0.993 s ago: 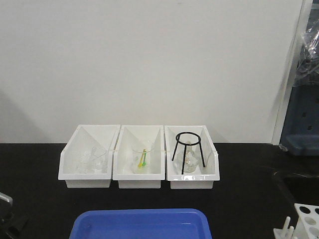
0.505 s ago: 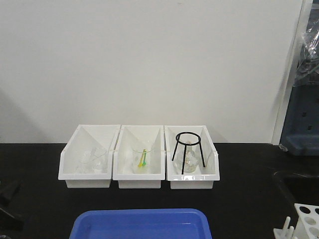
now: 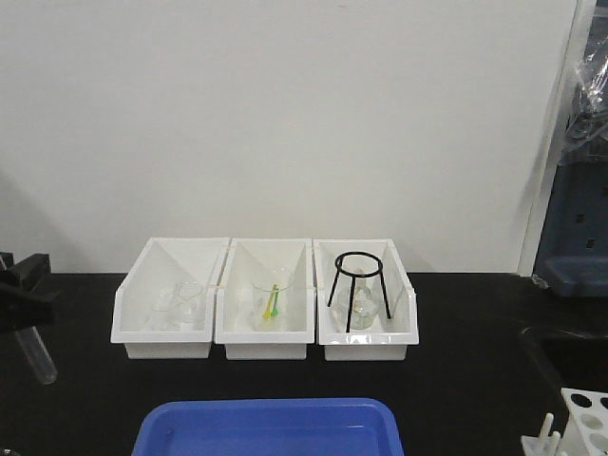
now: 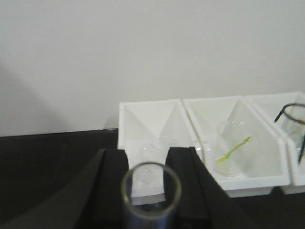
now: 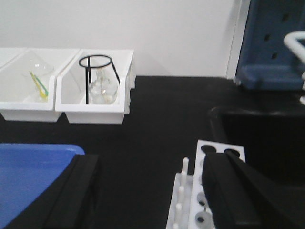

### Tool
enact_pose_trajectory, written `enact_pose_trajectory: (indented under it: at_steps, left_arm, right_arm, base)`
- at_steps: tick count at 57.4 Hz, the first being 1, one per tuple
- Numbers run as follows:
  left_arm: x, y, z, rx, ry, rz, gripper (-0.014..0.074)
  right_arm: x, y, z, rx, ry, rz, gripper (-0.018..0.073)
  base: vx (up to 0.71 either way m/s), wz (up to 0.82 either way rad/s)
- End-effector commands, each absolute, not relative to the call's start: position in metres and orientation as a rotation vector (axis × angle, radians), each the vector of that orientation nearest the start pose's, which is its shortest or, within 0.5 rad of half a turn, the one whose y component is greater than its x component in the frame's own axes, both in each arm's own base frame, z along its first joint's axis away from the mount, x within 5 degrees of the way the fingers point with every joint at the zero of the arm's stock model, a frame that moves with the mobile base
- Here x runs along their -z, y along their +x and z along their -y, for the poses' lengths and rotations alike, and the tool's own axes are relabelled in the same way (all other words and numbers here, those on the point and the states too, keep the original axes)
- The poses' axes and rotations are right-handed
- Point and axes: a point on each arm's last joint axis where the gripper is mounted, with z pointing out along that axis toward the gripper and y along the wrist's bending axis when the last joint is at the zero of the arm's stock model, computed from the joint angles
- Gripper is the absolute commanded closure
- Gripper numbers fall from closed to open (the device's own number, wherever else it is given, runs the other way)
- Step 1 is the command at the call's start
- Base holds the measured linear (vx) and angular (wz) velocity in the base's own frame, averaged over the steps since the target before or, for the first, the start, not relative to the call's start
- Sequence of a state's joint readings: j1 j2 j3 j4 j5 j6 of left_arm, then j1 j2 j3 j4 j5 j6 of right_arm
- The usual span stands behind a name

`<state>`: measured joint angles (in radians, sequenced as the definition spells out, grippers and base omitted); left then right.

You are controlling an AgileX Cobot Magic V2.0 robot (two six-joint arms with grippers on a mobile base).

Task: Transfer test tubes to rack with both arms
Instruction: 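Carry the held test tube toward the right gripper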

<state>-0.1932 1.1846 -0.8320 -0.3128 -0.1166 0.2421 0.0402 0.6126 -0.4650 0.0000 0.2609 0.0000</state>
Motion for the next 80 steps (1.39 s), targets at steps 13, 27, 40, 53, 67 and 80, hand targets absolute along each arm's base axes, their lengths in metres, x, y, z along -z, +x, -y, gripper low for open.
enact_pose_trajectory:
  at_steps: [13,27,40,53,67,80]
  left_arm:
    - [-0.357,0.271,0.095,0.506,-0.062,-1.641,0.0602]
    - [-0.326,0.284,0.141,0.689,-0.11,-1.677,0.0602]
    - [-0.313,0.282,0.17,0.808,-0.125,-1.67,0.0602]
    - [-0.316,0.274,0.186,0.875,-0.02,-1.622,0.0602]
    - [-0.304,0.282,0.198,1.017,-0.054,-1.582,0.0602]
    - [-0.295,0.282,0.211,1.142,0.017,-1.552,0.0602]
  right_arm:
    - [-0.306,0.177,-0.039,-0.112,-0.349,-1.951,0.0048]
    - [-0.309,0.214,-0.094,-0.243,-0.651,-1.944,0.0048]
    - [-0.314,0.246,-0.143,-0.33,-0.856,-1.949,0.0048]
    - [-0.325,0.277,-0.164,-0.352,-0.957,-1.947,0.0048]
    - [-0.336,0.297,-0.178,-0.349,-1.053,-1.9,0.0048]
    - [-0.326,0.307,-0.184,-0.335,-1.112,-1.905,0.0048]
  base:
    - [0.0,0.0]
    - [0.0,0.0]
    - [0.0,0.0]
    - [0.0,0.0]
    - [0.0,0.0]
    - [0.0,0.0]
